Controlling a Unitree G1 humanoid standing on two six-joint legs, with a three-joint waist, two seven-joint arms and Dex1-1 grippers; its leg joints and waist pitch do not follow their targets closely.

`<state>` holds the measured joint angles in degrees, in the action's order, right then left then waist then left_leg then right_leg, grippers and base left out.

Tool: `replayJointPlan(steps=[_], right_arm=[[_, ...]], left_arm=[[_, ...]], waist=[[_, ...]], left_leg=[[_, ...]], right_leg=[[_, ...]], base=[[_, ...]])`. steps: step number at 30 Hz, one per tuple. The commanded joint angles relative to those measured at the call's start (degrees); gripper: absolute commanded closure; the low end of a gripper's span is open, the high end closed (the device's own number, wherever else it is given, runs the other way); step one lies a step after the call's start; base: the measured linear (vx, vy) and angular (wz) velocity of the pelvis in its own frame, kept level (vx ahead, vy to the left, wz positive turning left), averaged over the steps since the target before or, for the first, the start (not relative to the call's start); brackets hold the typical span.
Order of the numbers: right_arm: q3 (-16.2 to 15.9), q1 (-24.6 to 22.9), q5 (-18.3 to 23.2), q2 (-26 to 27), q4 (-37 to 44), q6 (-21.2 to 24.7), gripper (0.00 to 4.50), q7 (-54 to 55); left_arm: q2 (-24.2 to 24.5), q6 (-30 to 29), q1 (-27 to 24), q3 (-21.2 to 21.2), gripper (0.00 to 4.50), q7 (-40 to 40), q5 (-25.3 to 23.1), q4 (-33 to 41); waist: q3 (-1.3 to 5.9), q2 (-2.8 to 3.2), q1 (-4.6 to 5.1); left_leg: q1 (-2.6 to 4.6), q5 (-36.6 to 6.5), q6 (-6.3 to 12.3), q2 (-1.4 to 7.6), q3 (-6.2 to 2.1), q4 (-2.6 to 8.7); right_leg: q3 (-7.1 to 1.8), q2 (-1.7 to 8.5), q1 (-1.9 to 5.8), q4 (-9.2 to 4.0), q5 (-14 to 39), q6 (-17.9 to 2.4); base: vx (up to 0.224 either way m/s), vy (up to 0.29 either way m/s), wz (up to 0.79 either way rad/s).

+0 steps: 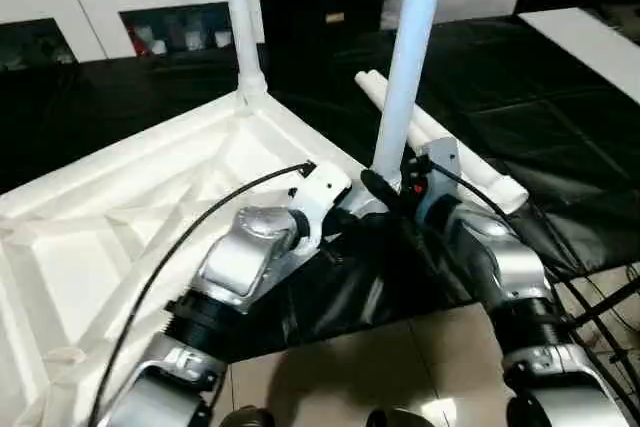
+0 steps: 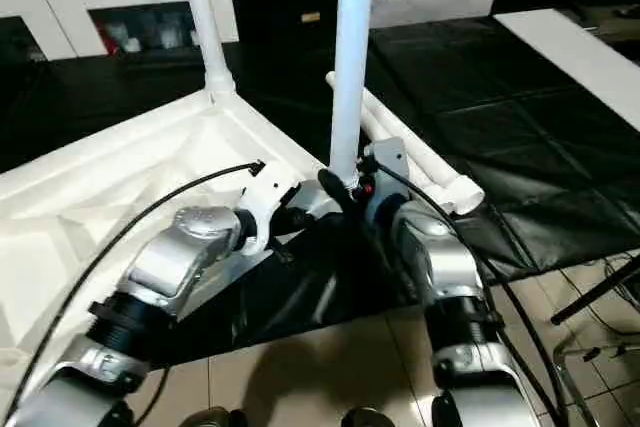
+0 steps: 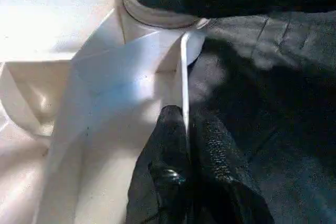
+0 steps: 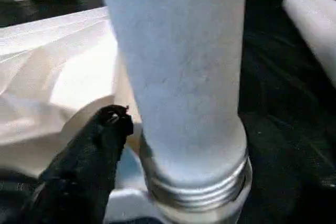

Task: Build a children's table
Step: Rotate leg to tighten

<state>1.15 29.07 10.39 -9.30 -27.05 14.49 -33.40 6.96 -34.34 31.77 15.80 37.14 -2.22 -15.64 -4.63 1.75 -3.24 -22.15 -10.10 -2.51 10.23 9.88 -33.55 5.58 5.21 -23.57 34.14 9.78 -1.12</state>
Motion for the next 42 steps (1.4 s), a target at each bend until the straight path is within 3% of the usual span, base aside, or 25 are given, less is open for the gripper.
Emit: replayJointPlan(steps=[1, 3, 6, 7, 9, 14, 18, 22, 24, 33, 34, 42], right_arm=[[-3.08, -1.45, 0.18, 0.25, -0.3, 0.5, 0.47, -2.8], [-2.96, -2.93, 1.05, -4.77, 2.39, -3.05, 0.31, -9.95], [-1.75, -4.06, 3.09, -7.7, 4.95, -3.13, 0.06, -15.45], [-1.94, -4.6, 3.69, -8.97, 6.15, -2.9, 0.01, -17.97], [-2.83, -5.74, 4.78, -13.02, 9.08, -2.42, 0.0, -24.43], [-4.43, -5.12, 4.8, -16.09, 8.41, -4.21, 0.0, -29.49], [-7.31, -4.57, 1.69, -18.7, 7.84, -8.33, 0.0, -33.74], [-9.32, -4.34, 1.03, -20.14, 7.34, -8.7, 0.0, -37.83], [-10.38, -4.17, 1.23, -20.69, 7.21, -8.42, 0.35, -39.98], [-12.15, -4.06, 1.57, -21.73, 6.92, -8.39, 0.92, -43.79], [-12.18, -4.15, 1.66, -21.72, 7.14, -8.18, 1.06, -44.05], [-12.97, -4.07, 1.59, -21.79, 6.55, -7.8, 1.68, -45.82]], left_arm=[[0.35, 2.3, 0.49, 0.48, 4.5, 1.01, -0.17, 1.43], [4.1, 7.29, 0.15, 2.79, 4.5, 5.9, -0.78, 0.16], [5.97, 9.48, -0.19, 3.34, 4.5, 8.86, -0.41, -0.56], [6.63, 10.41, -0.27, 3.57, 4.5, 10.01, -0.29, -0.83], [9.37, 14.53, -0.58, 5.08, 4.5, 15.54, 0.29, -1.53], [12.97, 19.24, -1.1, 7.61, 4.5, 23.41, 1.23, -1.46], [15.84, 22.88, -1.15, 9.62, 4.5, 28.98, 1.07, -2.22], [17.67, 24.81, -1.48, 10.9, 4.5, 33.13, 1.3, -1.48], [18.28, 26.14, -1.62, 11.31, 4.5, 35.33, 1.81, -1.33], [18.63, 28.37, -0.99, 11.65, 4.5, 36.63, 1.71, -2.75], [18.62, 28.5, -0.98, 11.64, 4.5, 36.6, 1.63, -2.89], [18.58, 29.26, -0.8, 11.55, 4.5, 36.63, 1.42, -3.8]], waist=[[4.39, -0.57, -0.35], [4.16, -0.62, -0.72], [3.95, -0.58, -0.98], [3.94, -0.26, -1.12], [3.95, -0.52, -1.39], [4.03, -0.5, -2.22], [4.4, -0.67, -2.62], [4.36, -0.64, -3.05], [4.64, -0.91, -3.29], [4.57, -0.86, -3.27], [4.82, -1.0, -3.29], [4.84, -1.01, -3.41]], left_leg=[[0.31, -2.9, 8.51, 2.54, -0.79, 3.01], [0.46, -5.6, 8.24, 2.63, -0.71, 3.1], [0.58, -8.54, 7.15, 2.81, -0.74, 3.37], [0.68, -8.82, 6.84, 2.92, -0.82, 3.44], [0.74, -9.72, 6.47, 2.98, -0.87, 3.55], [0.99, -9.17, 5.84, 3.14, -0.72, 3.5], [0.92, -7.92, 5.6, 3.2, -0.72, 3.34], [0.96, -8.01, 5.88, 3.22, -0.62, 3.28], [0.94, -7.69, 5.88, 3.26, -0.64, 3.18], [0.97, -9.89, 4.6, 3.26, -0.71, 3.24], [1.02, -9.58, 4.58, 3.3, -0.72, 3.18], [0.89, -8.91, 4.87, 3.22, -0.68, 2.98]], right_leg=[[-2.93, 3.55, 3.67, -3.03, 1.51, -15.27], [-2.92, 3.71, 3.7, -3.54, 5.67, -14.53], [-3.01, 3.67, 3.63, -3.93, 10.02, -13.13], [-3.02, 3.72, 3.55, -3.91, 10.33, -13.16], [-3.04, 3.67, 3.59, -4.08, 11.43, -12.51], [-3.19, 3.92, 3.28, -3.91, 12.02, -13.09], [-3.14, 3.91, 3.41, -3.38, 10.07, -13.65], [-3.23, 3.96, 3.43, -3.28, 9.79, -14.12], [-3.2, 4.1, 3.63, -3.09, 9.85, -14.24], [-3.24, 3.99, 3.48, -3.34, 12.42, -13.63], [-3.24, 4.04, 3.62, -3.23, 12.09, -13.65], [-3.21, 3.96, 3.53, -3.1, 11.72, -13.77]], base=[[0.0, 0.0, 0.0], [0.0, 0.0, 0.0], [0.0, 0.0, 0.0], [0.0, 0.0, 0.0], [0.0, 0.0, 0.0], [0.0, 0.0, 0.0], [0.0, 0.0, 0.0], [0.0, 0.0, 0.0], [0.0, 0.0, 0.0], [0.0, 0.0, 0.0], [0.0, 0.0, 0.0], [0.0, 0.0, 0.0]])
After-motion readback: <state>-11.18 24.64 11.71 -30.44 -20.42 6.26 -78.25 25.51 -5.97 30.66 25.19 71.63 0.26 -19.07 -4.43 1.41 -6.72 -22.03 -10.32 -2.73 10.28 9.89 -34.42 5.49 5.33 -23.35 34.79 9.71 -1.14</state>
